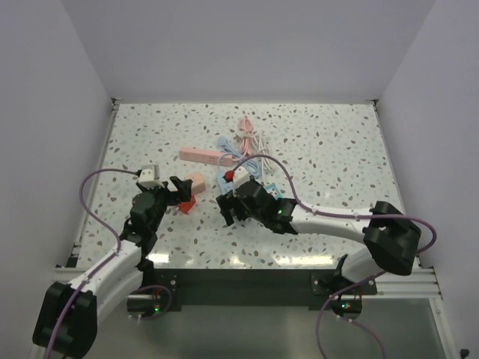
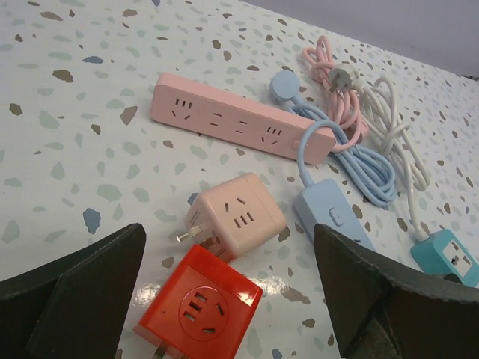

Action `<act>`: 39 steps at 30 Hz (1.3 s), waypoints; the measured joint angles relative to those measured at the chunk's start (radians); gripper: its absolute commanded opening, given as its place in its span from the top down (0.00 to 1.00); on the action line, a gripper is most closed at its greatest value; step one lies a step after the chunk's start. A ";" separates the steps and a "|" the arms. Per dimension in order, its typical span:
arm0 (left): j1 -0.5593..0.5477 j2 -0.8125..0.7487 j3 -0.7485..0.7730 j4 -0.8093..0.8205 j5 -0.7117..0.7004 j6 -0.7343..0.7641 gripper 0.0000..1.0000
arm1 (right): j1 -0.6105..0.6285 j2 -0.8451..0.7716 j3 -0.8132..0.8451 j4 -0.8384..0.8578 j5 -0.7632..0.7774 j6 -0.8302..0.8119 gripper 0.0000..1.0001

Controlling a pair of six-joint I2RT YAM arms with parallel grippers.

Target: Insert the plug

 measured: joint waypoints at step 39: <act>0.001 -0.116 0.041 -0.216 -0.128 -0.066 0.00 | 0.039 0.344 0.323 0.232 -0.216 -0.287 0.14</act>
